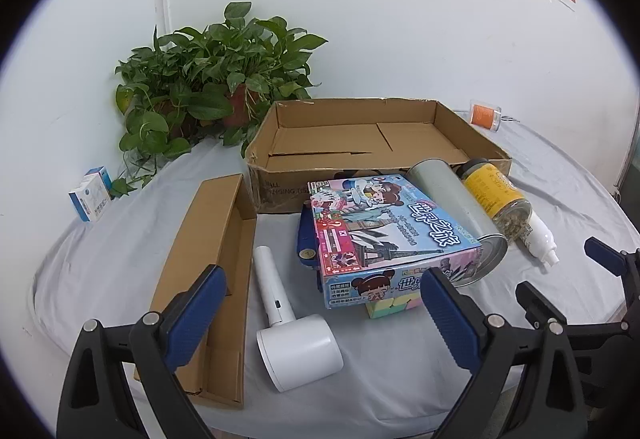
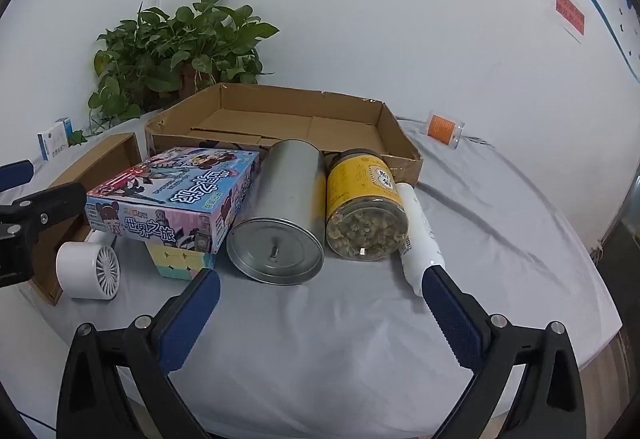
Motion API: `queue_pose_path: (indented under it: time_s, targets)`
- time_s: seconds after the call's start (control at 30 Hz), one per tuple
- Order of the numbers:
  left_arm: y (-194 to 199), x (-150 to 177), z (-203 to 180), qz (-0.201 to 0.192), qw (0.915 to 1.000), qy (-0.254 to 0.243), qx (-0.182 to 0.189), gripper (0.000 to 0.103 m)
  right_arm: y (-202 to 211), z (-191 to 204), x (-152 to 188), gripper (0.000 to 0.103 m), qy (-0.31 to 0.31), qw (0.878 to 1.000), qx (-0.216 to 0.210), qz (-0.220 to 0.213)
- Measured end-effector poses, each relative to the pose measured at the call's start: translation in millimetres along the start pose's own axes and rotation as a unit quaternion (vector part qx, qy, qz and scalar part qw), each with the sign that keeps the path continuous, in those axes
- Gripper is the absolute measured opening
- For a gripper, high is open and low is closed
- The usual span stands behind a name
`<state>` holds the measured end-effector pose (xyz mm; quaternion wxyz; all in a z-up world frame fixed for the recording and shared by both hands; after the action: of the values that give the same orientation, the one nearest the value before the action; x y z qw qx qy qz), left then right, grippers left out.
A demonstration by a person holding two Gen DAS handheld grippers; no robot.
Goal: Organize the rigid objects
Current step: 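Move both grippers toward the long cardboard insert on the table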
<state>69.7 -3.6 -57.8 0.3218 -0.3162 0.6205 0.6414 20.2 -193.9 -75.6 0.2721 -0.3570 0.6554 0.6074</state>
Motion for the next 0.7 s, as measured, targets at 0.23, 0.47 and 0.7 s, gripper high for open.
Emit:
queue_pose_path:
  time_s: [0.23,0.47,0.7]
  targets:
    - [-4.5,0.5,-3.2,0.006,0.9999,-0.008,-0.01,0.098,-5.6,5.1,-1.0,0.101,0.003,1.0,0.005,0.004]
    - [-6.0,-0.1,-4.7,0.009,0.9999,-0.007,-0.011,0.098,-7.5,6.1,0.1,0.101,0.004,1.0,0.003,0.006]
    - [-5.7,4.5,-1.0,0.01,0.9998,-0.008,-0.016,0.098,-4.7,10.6,-0.4,0.101,0.009,1.0,0.001,0.003]
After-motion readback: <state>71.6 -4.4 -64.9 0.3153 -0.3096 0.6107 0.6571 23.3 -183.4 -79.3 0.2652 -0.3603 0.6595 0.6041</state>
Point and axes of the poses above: each gripper's, at about its wrist camera, not at the fingertips, and y roughly against the way its jaws point, z to its left, x to its underside, the point moved 10 cm from there along -y, roughly the way its jaws point, and after that the axes turned 2 degrees about x, right-handed, at the moved point
